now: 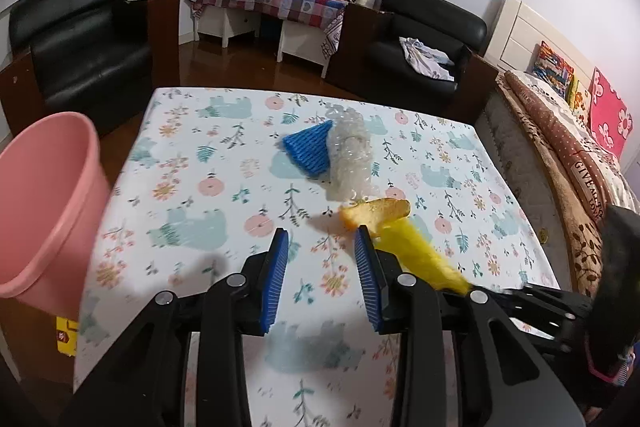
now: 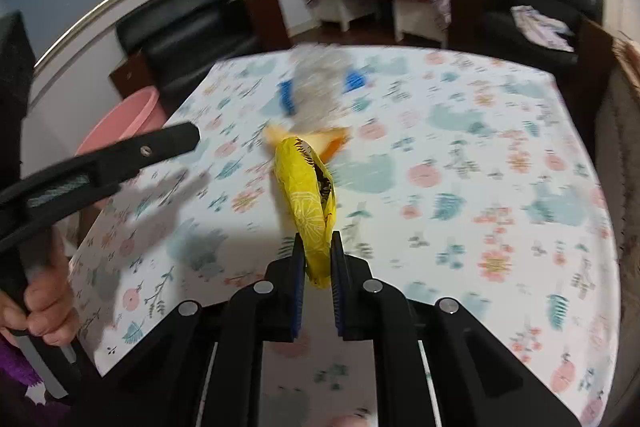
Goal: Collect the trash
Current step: 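Grasp the yellow bag with the right gripper while the left grasps the orange peel, then carry the yellow bag and orange peel to the pink bin and release both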
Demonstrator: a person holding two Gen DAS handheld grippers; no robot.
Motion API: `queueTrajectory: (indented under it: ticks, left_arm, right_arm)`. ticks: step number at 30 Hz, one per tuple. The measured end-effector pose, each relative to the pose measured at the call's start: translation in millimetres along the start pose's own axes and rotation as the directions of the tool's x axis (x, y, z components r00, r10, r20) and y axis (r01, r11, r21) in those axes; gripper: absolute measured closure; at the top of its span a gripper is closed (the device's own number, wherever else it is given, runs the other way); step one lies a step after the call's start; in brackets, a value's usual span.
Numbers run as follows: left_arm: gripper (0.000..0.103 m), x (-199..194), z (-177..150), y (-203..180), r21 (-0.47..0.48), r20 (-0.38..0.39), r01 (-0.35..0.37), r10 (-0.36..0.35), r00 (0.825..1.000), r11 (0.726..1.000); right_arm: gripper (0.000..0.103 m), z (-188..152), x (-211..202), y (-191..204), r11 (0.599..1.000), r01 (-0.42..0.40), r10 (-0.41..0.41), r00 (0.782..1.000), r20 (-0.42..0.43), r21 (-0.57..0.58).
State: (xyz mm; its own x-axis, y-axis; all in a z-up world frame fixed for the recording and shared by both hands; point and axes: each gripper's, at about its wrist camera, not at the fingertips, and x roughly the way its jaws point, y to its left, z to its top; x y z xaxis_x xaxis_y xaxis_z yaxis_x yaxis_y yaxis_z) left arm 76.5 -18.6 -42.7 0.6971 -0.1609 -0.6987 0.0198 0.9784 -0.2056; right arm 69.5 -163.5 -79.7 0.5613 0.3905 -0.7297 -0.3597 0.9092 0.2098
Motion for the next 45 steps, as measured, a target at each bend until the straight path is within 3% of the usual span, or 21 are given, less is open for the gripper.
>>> queueTrajectory:
  ticks: [4, 7, 19, 23, 26, 38, 45]
  left_arm:
    - [0.068, 19, 5, -5, -0.009, -0.028, 0.017, -0.018, 0.999, 1.0]
    - [0.068, 34, 6, -10, 0.002, -0.049, 0.006, -0.006, 0.999, 1.0]
    - [0.07, 64, 9, -19, 0.014, -0.056, -0.043, 0.044, 0.997, 0.999]
    - [0.089, 65, 8, -21, 0.025, -0.051, -0.062, 0.063, 0.997, 0.998]
    - [0.094, 66, 8, -19, 0.006, -0.052, -0.054, 0.054, 0.997, 0.999]
    - [0.099, 24, 7, -1, -0.087, 0.007, -0.082, 0.083, 0.996, 0.993]
    - [0.099, 3, -11, -1, -0.067, 0.006, -0.108, 0.109, 0.994, 0.992]
  right_arm:
    - [0.092, 0, -14, -21, 0.996, 0.058, -0.064, 0.994, 0.088, 0.072]
    - [0.092, -1, -17, -33, 0.989, 0.05, -0.066, 0.991, 0.113, 0.141]
    - [0.092, -1, -17, -38, 0.986, 0.037, -0.058, 0.991, 0.123, 0.162]
    - [0.092, -2, -18, -37, 0.987, 0.039, -0.059, 0.99, 0.129, 0.158]
    - [0.092, -3, -20, -38, 0.986, 0.039, -0.061, 0.989, 0.133, 0.163]
    - [0.092, -4, -19, -34, 0.991, 0.029, -0.045, 0.992, 0.121, 0.133]
    - [0.092, -4, -17, -32, 0.992, 0.031, -0.045, 0.993, 0.107, 0.123]
